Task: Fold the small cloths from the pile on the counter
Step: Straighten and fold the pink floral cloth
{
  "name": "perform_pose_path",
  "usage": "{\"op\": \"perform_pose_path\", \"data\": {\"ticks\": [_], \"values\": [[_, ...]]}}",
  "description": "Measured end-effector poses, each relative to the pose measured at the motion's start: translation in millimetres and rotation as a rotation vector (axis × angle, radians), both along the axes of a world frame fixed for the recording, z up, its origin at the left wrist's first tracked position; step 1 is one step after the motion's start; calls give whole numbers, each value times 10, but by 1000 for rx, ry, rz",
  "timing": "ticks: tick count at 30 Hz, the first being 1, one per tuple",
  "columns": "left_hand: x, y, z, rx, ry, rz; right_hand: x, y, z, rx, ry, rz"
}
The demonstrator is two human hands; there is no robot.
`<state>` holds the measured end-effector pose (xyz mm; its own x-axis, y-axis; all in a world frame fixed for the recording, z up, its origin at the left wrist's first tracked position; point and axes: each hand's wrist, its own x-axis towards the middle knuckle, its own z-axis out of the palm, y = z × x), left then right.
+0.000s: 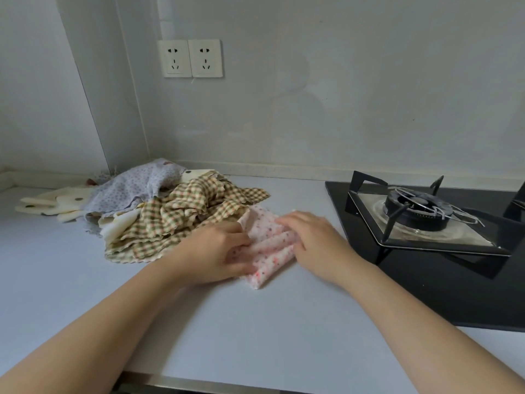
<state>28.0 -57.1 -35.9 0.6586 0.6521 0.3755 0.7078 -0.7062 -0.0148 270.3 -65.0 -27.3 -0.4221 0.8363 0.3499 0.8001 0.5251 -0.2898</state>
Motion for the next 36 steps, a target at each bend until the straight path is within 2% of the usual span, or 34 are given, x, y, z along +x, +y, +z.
{"op": "perform_pose_path", "data": {"ticks": [2,4,9,14,17,19,21,22,25,28,32,36], "values": [[24,26,-39,32,-67,-1,-19,-15,-55,-126,9,150],[29,48,-72,55,-122,17,-18,-27,-106,-197,-19,205],[43,35,-63,113,-121,28,-58,-65,-57,-77,41,247],[-29,-25,16,8,-171,32,-24,-84,-27,-106,550,141],[-58,-47,0,40,-135,31,30,-18,-25,-30,716,-59],[-52,-1,-55,142,-72,104,52,10,-21,-103,827,-96],[-57,48,-88,175,-109,172,58,11,-9,-175,843,-86],[-66,59,-84,159,-193,189,60,9,-6,-182,816,-75],[-71,32,-21,65,-605,248,39,-12,25,-169,806,-80],[-42,-4,55,-32,-950,288,61,35,45,-257,1026,-123],[14,8,69,-221,-1122,181,134,93,65,-269,1108,-109],[173,-46,129,-468,-1429,88,165,88,66,-317,1125,-94]]}}
